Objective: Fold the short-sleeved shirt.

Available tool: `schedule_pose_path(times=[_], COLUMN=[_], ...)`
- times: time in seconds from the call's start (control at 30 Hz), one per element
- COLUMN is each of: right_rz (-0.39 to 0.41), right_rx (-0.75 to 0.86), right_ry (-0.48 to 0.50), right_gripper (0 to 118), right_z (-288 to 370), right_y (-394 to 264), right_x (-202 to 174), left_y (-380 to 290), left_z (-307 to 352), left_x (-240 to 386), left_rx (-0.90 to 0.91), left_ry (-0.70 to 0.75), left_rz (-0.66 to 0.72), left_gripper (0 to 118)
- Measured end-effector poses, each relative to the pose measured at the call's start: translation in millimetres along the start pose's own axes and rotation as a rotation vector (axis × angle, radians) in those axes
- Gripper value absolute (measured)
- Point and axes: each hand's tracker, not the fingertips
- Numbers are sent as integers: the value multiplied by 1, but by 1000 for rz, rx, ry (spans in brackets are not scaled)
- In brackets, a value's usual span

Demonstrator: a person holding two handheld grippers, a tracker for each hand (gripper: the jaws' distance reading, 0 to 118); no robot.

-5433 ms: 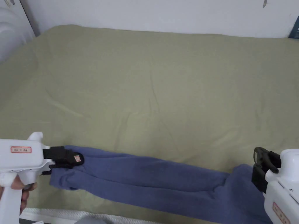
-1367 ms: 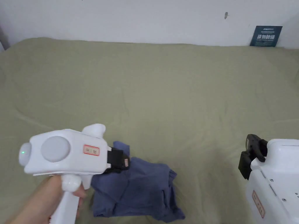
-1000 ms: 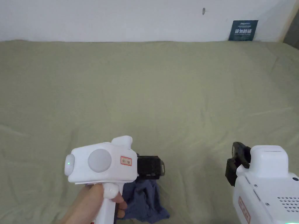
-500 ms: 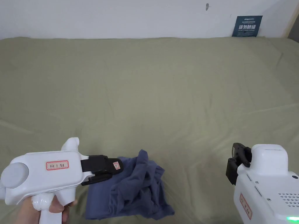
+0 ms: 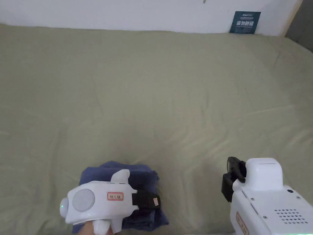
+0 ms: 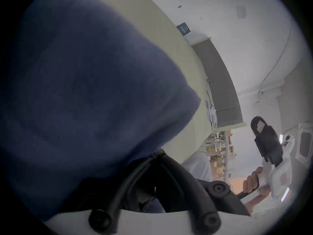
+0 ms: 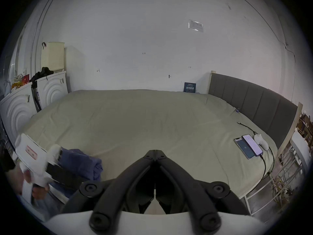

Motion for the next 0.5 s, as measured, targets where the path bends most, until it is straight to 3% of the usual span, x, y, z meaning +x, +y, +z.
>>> schedule_pose_path(times=[0.17, 0.3, 0.37, 0.5], right_rz=[13, -60, -100, -279], right_rx=[-28, -70, -111, -299], right_ry=[50, 183, 298, 659], right_gripper=[0, 0, 0, 0], right_z=[-6, -16, -25, -62], right_y=[-1, 4, 6, 0], right_x=[-6, -16, -23, -40], left_y=[3, 14, 21, 30], left_z=[14, 64, 99, 168], left_x=[6, 19, 21, 6], left_rx=[-3, 96, 162, 267], left_ry=[-28, -192, -210, -86], left_rz=[10, 36, 20, -18], left_gripper=[0, 0, 0, 0])
